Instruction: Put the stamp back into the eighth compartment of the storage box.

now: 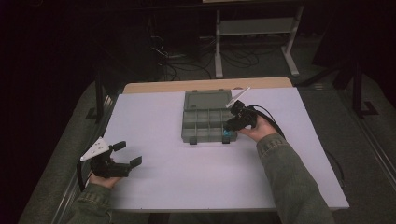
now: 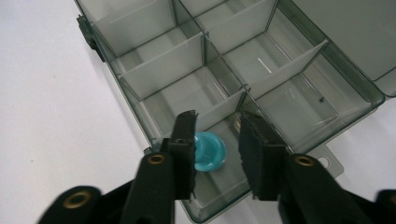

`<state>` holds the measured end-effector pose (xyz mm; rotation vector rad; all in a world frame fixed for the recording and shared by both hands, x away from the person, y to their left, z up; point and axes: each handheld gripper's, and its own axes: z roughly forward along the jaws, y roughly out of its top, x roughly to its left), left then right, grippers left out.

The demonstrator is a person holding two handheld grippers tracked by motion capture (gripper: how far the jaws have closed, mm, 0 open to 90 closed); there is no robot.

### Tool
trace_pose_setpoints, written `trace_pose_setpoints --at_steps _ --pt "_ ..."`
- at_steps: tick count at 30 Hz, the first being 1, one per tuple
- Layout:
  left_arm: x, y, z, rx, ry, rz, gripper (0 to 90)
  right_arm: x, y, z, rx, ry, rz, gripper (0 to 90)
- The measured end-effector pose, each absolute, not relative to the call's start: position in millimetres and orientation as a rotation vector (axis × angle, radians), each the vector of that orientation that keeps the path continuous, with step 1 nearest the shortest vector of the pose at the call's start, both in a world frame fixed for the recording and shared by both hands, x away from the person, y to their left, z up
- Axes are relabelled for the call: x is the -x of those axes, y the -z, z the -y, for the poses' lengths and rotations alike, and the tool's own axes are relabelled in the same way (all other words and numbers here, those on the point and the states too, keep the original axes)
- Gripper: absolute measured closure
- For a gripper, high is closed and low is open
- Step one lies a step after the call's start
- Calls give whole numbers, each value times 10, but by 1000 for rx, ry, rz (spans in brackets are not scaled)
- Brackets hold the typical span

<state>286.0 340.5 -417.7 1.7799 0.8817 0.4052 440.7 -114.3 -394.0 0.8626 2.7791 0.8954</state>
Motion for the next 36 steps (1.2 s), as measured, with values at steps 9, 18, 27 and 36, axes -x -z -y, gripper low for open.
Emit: trace_pose_setpoints --at_steps 9,18,27,36 --pt "-2859 4176 -3406 -1780 -407 -882 0 -4363 3840 1184 -915 -953 -2725 250" --pt "-2856 4175 -3403 -1776 -408 -884 0 -4266 3676 1255 -910 -1032 -2643 14" --pt "-2849 4172 -3402 -1770 -407 -886 0 -4198 3600 1315 -905 -1071 -2608 0" --pt "-2849 4169 -3396 -1772 -409 -884 0 -4100 3535 1408 -912 -1114 -2584 0"
